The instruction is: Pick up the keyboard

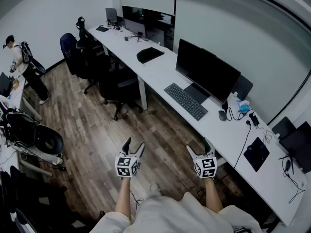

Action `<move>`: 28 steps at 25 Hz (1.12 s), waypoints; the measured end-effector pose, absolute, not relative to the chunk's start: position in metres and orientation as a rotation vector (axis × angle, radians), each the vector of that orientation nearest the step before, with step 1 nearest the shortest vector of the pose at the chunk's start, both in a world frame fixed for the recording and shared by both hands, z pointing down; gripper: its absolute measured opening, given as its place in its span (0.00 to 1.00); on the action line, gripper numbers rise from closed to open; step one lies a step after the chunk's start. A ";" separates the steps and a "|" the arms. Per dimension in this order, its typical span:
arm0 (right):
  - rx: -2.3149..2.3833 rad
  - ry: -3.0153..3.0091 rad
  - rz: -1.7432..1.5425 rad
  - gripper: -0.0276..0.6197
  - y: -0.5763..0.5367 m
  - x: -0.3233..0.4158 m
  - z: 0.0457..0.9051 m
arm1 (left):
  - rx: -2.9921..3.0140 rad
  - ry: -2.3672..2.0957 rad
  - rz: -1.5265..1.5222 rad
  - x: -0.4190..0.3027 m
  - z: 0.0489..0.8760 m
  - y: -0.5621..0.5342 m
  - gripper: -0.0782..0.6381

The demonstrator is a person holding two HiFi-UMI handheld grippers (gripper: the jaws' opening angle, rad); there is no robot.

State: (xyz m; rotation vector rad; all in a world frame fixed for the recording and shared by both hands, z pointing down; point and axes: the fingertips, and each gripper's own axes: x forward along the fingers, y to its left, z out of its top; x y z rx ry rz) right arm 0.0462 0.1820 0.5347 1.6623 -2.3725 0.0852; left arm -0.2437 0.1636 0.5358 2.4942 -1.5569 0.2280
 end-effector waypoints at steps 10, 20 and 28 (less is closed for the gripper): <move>1.659 -2.365 0.075 0.62 0.081 -0.002 0.532 | 2.483 -1.558 0.217 -0.299 0.540 0.067 0.54; 1.668 -2.355 0.082 0.62 0.035 -0.021 0.540 | 2.500 -1.548 0.225 -0.316 0.541 0.016 0.54; 1.683 -2.338 0.108 0.61 0.019 -0.015 0.551 | 2.493 -1.538 0.244 -0.313 0.551 -0.002 0.54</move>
